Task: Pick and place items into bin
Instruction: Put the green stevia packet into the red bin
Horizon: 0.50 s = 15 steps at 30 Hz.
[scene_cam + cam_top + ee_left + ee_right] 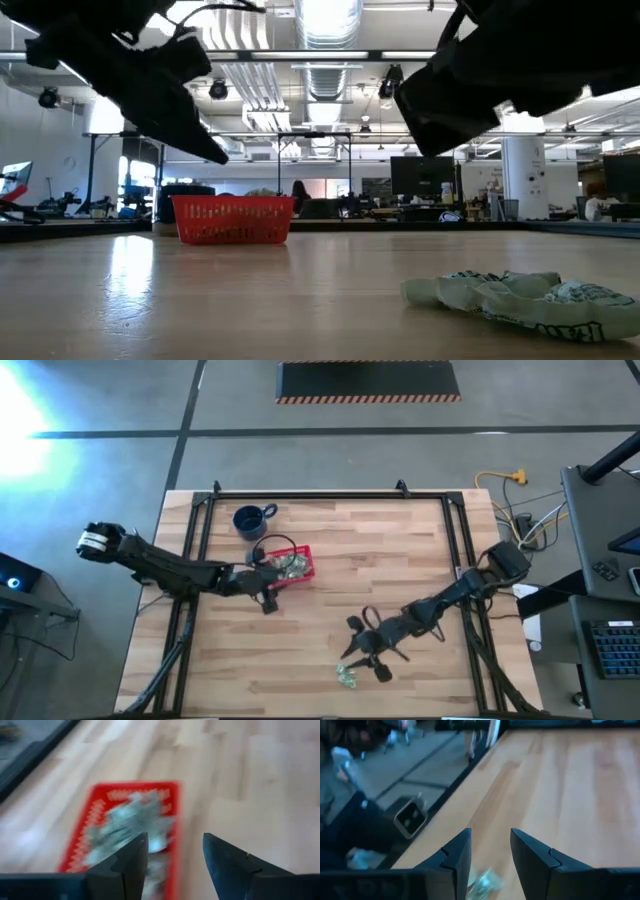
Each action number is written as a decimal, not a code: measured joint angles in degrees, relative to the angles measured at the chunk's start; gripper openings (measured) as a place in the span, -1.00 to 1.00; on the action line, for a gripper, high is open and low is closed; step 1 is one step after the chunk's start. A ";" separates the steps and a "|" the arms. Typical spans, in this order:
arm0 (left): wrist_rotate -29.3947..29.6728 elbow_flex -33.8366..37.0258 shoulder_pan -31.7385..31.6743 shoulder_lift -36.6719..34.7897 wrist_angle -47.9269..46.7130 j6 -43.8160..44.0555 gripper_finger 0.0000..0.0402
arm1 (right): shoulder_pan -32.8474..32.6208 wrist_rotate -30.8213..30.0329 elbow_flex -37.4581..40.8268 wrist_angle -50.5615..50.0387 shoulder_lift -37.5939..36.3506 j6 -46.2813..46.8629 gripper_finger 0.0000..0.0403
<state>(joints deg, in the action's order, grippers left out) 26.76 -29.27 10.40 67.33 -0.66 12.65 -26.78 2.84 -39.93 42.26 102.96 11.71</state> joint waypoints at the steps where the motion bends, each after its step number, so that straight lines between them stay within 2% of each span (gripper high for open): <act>1: -0.70 -0.29 0.86 0.00 0.64 0.57 -0.13 | -0.79 -0.19 -1.08 -2.04 0.29 0.14 -0.37; 6: -0.48 -0.69 6.62 -0.09 1.29 2.11 -0.13 | -4.49 -5.08 -5.87 -12.58 1.59 0.90 -0.37; 9: 1.19 -0.63 10.22 0.00 4.11 2.27 -0.13 | -6.14 -10.23 -7.73 -17.97 1.90 1.44 -0.38; 12: 3.75 -0.60 13.62 0.00 6.49 2.55 -0.13 | -7.12 -14.31 -8.96 -20.19 2.18 1.68 -0.41; 15: 6.08 -0.73 16.81 0.00 8.50 2.55 -0.13 | -7.24 -15.05 -9.33 -20.95 2.88 2.90 -0.44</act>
<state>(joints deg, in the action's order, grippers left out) 32.85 -30.00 27.21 67.33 7.84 15.20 -34.02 -12.20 -49.25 21.31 105.85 14.61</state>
